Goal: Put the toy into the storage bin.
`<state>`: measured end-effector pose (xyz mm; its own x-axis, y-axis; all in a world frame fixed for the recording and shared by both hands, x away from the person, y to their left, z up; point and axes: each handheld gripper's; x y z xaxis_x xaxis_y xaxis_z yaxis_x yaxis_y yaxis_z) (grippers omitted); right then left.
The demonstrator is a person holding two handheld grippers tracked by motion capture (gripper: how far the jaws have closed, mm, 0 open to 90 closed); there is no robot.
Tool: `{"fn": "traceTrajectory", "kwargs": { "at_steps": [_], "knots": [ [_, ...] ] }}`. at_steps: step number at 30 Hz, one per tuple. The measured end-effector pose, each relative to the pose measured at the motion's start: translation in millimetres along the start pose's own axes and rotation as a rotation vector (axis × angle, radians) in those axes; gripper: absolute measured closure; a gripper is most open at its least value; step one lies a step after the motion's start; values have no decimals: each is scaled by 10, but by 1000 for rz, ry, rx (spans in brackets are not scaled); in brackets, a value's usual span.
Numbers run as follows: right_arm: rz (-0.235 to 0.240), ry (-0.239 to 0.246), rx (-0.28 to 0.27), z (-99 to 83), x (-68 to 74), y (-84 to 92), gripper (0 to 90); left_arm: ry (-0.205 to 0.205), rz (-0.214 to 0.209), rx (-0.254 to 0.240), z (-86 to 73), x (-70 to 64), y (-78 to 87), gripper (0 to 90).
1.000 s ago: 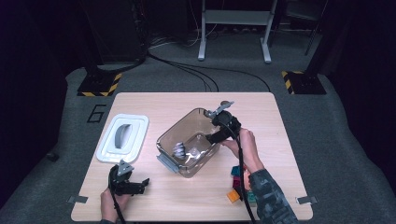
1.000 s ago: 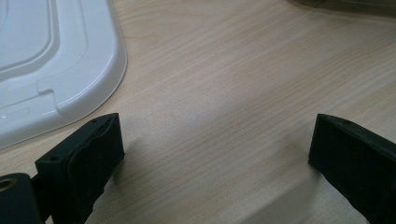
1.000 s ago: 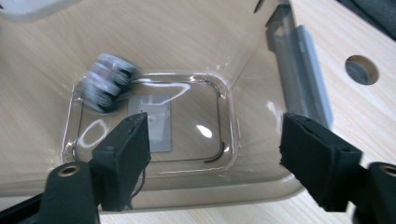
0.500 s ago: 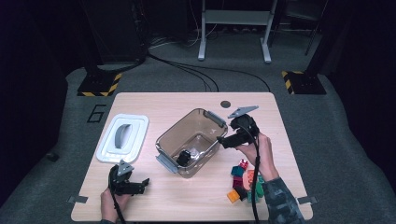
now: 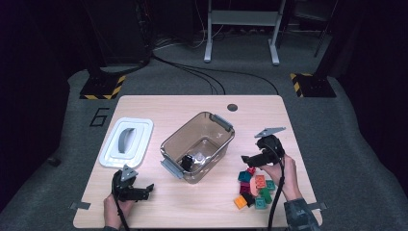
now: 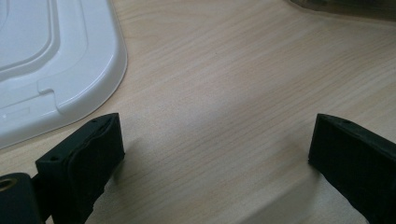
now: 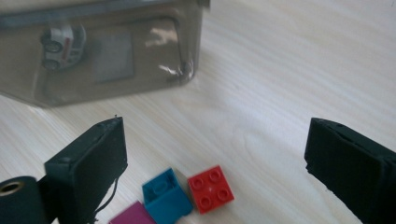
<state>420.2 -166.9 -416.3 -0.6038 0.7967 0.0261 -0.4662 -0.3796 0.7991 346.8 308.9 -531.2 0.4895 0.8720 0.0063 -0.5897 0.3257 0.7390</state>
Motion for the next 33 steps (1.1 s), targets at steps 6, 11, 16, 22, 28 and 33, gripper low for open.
{"fn": "traceTrajectory", "kwargs": {
  "at_steps": [6,11,16,22,28,33],
  "knots": [
    [-13,-18,9,-259,-99,-184,208,1,0,0,0,0,0,31],
    [24,-18,37,-381,-160,-326,339,0,1,-2,1,2,-2,31],
    [68,3,75,-428,-195,-418,395,1,2,-2,1,2,-2,31],
    [85,10,97,-423,-197,-464,454,1,2,-2,2,2,-3,31],
    [72,15,129,-424,-164,-535,471,3,1,0,1,0,-1,31],
    [44,-12,153,-436,-182,-575,574,4,1,0,1,0,-1,31]
  ]
}}
Point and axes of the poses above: each handheld gripper's, and its own axes: y roughly backward along the jaws, z roughly out of its top, x roughly to its left, and after that the axes turned 4 degrees about x, right-handed
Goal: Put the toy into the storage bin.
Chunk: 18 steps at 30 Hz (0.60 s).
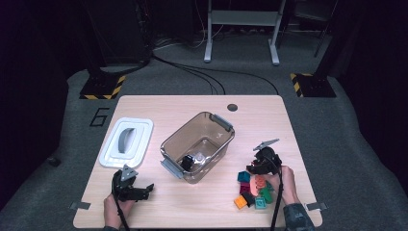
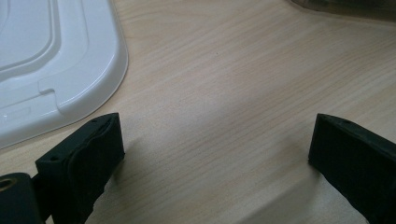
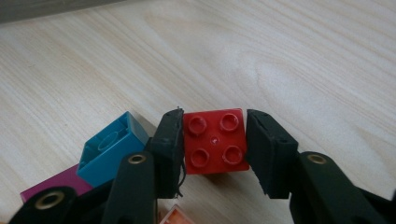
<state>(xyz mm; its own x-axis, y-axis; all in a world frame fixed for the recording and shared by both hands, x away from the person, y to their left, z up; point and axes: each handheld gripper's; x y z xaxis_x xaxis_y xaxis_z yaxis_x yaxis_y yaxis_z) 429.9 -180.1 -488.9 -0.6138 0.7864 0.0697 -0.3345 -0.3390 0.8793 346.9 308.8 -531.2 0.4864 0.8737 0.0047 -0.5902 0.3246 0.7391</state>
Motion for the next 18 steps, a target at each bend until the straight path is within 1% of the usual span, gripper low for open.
{"fn": "traceTrajectory", "kwargs": {
  "at_steps": [1,8,10,11,12,14,15,16,18],
  "knots": [
    [3,-13,0,-3,-6,-8,577,0,0,0,0,0,0,31],
    [1,-52,5,13,-34,-6,578,-1,1,-2,1,1,-1,31],
    [8,-65,10,25,-38,-16,569,-1,1,-2,0,1,-2,31],
    [8,-71,13,33,-42,-23,546,0,0,0,0,0,0,31],
    [11,-78,16,41,-46,-31,541,0,0,0,0,0,0,31],
    [5,-80,26,58,-50,-47,538,0,0,-1,0,0,0,31],
    [2,-82,28,63,-48,-55,540,0,0,0,0,0,0,31],
    [1,-86,30,66,-49,-65,570,0,0,-1,0,0,0,31],
    [-6,-91,28,72,-44,-69,577,-1,1,-1,-1,-1,0,32]
  ]
}}
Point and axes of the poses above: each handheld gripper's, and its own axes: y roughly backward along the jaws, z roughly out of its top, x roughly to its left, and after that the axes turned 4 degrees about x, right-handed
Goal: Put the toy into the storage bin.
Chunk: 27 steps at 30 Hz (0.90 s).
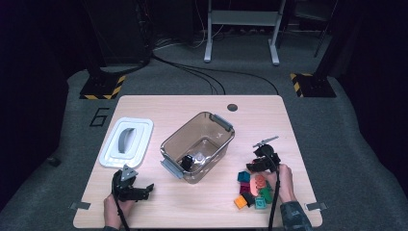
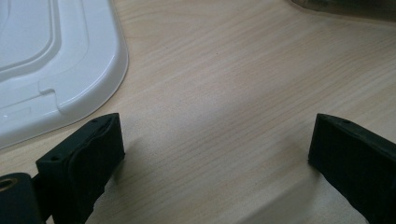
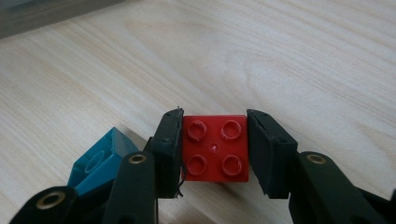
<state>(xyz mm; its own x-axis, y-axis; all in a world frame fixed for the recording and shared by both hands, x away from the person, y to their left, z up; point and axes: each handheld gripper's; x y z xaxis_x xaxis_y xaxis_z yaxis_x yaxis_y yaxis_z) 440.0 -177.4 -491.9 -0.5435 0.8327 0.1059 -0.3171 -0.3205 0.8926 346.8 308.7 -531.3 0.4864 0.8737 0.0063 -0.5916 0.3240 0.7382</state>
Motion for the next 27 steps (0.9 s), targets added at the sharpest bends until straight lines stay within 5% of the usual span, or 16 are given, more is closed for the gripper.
{"fn": "traceTrajectory", "kwargs": {
  "at_steps": [27],
  "knots": [
    [-21,7,-117,229,87,254,588,0,0,0,0,0,1,33]
  ]
}}
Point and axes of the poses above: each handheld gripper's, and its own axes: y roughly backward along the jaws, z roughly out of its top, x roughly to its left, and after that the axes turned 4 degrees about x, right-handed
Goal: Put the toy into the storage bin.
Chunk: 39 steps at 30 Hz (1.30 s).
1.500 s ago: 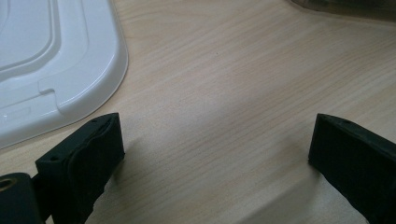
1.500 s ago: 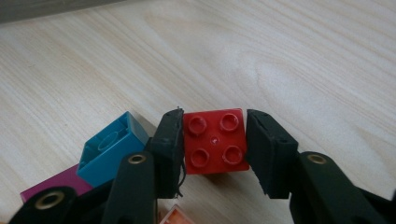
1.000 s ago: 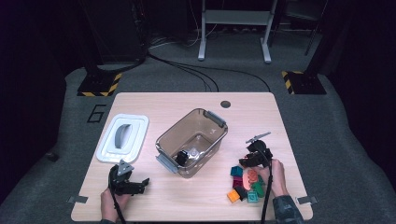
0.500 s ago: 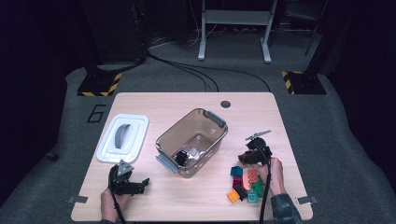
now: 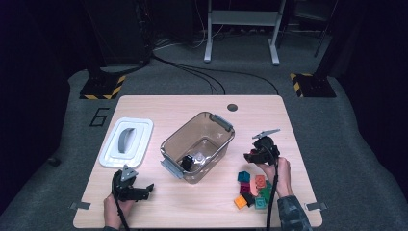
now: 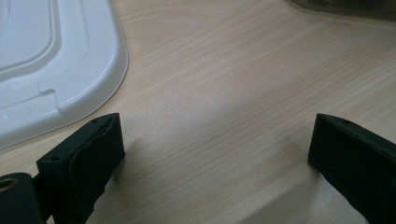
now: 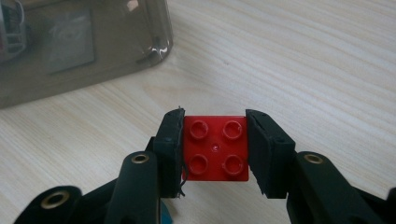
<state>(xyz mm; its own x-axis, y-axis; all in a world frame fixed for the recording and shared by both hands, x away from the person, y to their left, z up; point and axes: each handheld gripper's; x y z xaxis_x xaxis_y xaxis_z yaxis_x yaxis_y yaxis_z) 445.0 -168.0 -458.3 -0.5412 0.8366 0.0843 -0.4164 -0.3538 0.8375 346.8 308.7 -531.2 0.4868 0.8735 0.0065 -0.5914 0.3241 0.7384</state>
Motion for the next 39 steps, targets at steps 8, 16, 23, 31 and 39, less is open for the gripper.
{"fn": "traceTrajectory", "kwargs": {
  "at_steps": [8,16,23,31,39],
  "knots": [
    [-8,-1,-30,86,3,58,589,0,0,0,0,0,0,33],
    [-13,4,-56,190,4,121,589,0,0,0,0,0,0,33],
    [-20,17,-68,302,15,179,589,1,3,-4,-1,-2,-3,33],
    [-28,24,-95,427,40,246,589,0,-1,0,0,1,0,33],
    [-39,38,-108,552,63,289,589,0,-1,1,0,1,0,33]
  ]
}}
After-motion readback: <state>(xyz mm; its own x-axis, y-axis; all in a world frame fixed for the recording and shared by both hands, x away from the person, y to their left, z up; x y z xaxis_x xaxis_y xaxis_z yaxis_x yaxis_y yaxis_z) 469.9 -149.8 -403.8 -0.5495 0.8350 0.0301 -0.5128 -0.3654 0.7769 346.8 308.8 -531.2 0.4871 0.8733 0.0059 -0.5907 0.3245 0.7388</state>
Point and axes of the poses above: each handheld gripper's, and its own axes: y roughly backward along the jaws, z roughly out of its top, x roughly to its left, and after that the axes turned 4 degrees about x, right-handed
